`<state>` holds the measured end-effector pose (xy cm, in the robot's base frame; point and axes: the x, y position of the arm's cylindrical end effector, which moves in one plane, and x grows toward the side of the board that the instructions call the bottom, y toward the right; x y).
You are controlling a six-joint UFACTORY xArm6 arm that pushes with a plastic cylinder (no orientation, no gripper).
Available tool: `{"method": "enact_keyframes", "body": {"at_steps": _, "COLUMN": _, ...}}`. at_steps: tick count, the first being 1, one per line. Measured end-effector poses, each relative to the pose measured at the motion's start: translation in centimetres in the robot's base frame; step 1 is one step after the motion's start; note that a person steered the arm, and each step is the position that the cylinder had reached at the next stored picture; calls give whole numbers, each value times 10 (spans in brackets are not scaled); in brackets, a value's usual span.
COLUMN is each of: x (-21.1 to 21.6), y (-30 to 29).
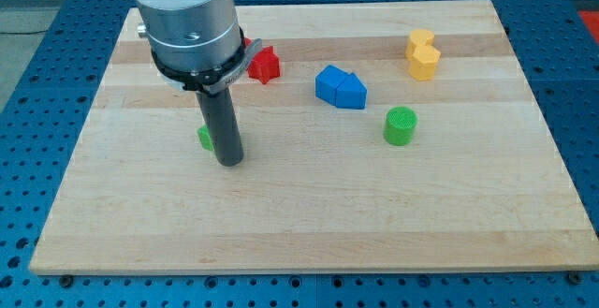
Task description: Place the red blocks on top of the green star to form a vertical line
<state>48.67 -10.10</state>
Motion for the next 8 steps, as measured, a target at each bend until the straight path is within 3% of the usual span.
{"method": "enact_keyframes", "body": {"at_steps": 3, "x": -98, "y": 25}}
{"method": "enact_keyframes", "body": {"at_steps": 4, "x": -111, "y": 43}}
{"method": "enact_keyframes", "body": {"at_steps": 6, "x": -93, "y": 109}}
{"method": "enact_keyframes", "body": {"at_steps": 8, "x": -77, "y": 119}}
